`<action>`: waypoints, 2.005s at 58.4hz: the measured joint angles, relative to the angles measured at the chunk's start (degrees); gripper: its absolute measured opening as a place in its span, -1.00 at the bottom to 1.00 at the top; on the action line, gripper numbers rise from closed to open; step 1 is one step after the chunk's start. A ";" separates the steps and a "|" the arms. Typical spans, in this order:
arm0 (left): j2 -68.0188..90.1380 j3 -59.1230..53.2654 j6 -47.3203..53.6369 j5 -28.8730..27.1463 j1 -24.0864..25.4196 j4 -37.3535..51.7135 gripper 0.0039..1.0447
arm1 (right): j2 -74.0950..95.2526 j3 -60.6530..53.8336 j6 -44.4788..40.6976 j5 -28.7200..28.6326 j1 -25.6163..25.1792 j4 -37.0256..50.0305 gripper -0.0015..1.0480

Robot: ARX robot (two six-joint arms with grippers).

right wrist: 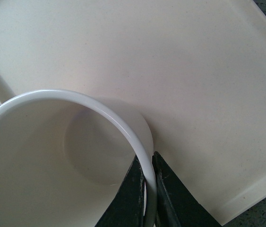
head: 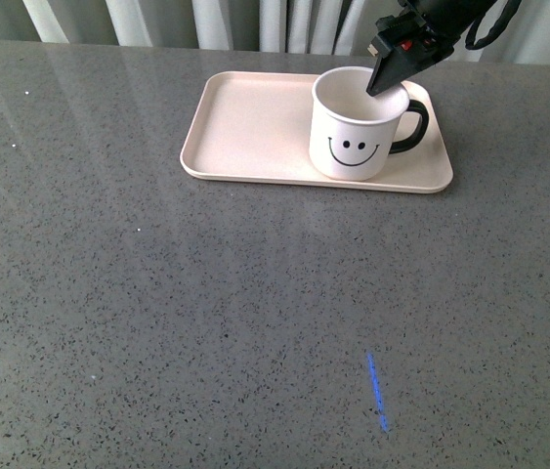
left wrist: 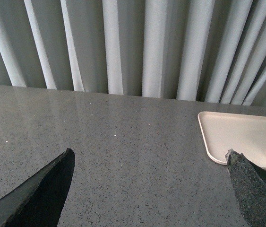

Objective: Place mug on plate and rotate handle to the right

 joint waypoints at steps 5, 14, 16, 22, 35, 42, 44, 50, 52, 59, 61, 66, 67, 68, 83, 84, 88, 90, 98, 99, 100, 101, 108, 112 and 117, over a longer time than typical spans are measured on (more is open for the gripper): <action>0.00 0.00 -0.02 0.00 0.00 0.00 0.83 | 0.00 0.00 -0.39 0.07 -0.02 -0.02 -0.82; 0.00 0.00 0.00 0.00 0.00 0.00 0.83 | 0.11 0.00 -0.74 0.37 -0.04 -0.17 -0.42; 0.00 0.00 -0.02 0.00 0.00 0.00 0.83 | 0.11 0.00 -0.83 0.44 -0.04 -0.20 -0.35; 0.00 0.00 0.00 0.00 0.00 0.00 0.83 | 0.44 0.57 -1.05 0.44 -0.04 -0.63 -0.04; 0.00 0.00 -0.02 0.00 0.00 0.00 0.83 | 0.57 2.62 -2.03 0.66 -0.33 -1.66 0.79; 0.00 0.00 -0.02 0.00 0.00 0.00 0.83 | -2.12 -0.17 -2.16 -0.33 -0.85 1.40 0.82; 0.00 0.00 -0.02 0.00 0.00 0.00 0.83 | -3.69 -2.21 -2.19 -0.74 -1.01 2.95 0.82; 0.00 0.00 -0.02 0.00 0.00 0.00 0.83 | -9.64 -9.38 -1.97 -3.80 -1.20 8.02 0.82; 0.00 0.00 -0.02 0.00 0.00 0.00 0.83 | -12.44 -12.61 -1.99 -4.94 -1.18 10.14 0.82; 0.00 0.00 0.00 0.00 0.00 0.00 0.83 | -23.52 -25.51 -1.51 -7.50 -0.66 18.78 0.82; 0.00 0.00 -0.02 0.00 0.00 0.00 0.83 | -26.23 -28.65 -1.51 -7.65 -0.46 20.28 0.82; 0.00 0.00 -0.02 0.00 0.00 0.00 0.83 | -28.63 -30.82 -1.51 -7.76 -0.22 20.81 0.82; 0.00 0.00 -0.02 0.00 0.00 0.00 0.83 | -28.63 -30.95 -1.51 -7.76 -0.22 20.81 0.82; 0.00 0.00 -0.02 0.00 0.00 0.00 0.83 | -28.59 -31.08 -1.51 -7.74 -0.17 20.81 0.82; 0.00 0.00 -0.02 -0.02 0.00 0.00 0.83 | -39.89 -70.27 25.79 19.80 0.48 86.20 0.12; 0.00 0.00 -0.02 0.00 0.00 0.00 0.83 | -41.59 -73.48 27.23 19.85 0.35 91.08 0.04; 0.00 0.00 0.00 0.00 0.00 0.00 0.83 | -48.33 -83.52 30.51 19.67 0.00 102.18 -0.28; 0.00 0.00 -0.02 0.00 0.00 0.00 0.83 | -51.15 -87.97 31.26 19.52 -0.20 104.50 -0.45; 0.00 0.00 -0.02 0.00 0.00 0.00 0.83 | -57.00 -100.72 32.41 17.92 -1.38 107.73 -0.96; 0.00 0.00 -0.02 0.00 0.00 0.00 0.83 | -57.92 -102.18 32.54 16.52 -1.81 108.04 -0.97; 0.00 0.00 -0.02 0.00 0.00 0.00 0.83 | -58.77 -103.34 32.68 16.35 -2.10 108.32 -0.97; 0.00 0.00 -0.02 0.00 0.00 0.00 0.83 | -59.67 -104.39 32.65 16.37 -2.38 108.56 -0.97; 0.00 0.00 0.00 0.00 0.00 0.00 0.83 | -64.96 -109.61 32.72 16.55 -3.32 109.44 -0.97; 0.00 0.00 -0.02 0.00 0.00 0.00 0.83 | -67.52 -112.50 32.72 16.35 -3.32 109.48 -0.97; 0.00 0.00 -0.02 0.00 0.00 0.00 0.83 | -70.42 -115.51 32.72 16.37 -3.32 109.31 -0.97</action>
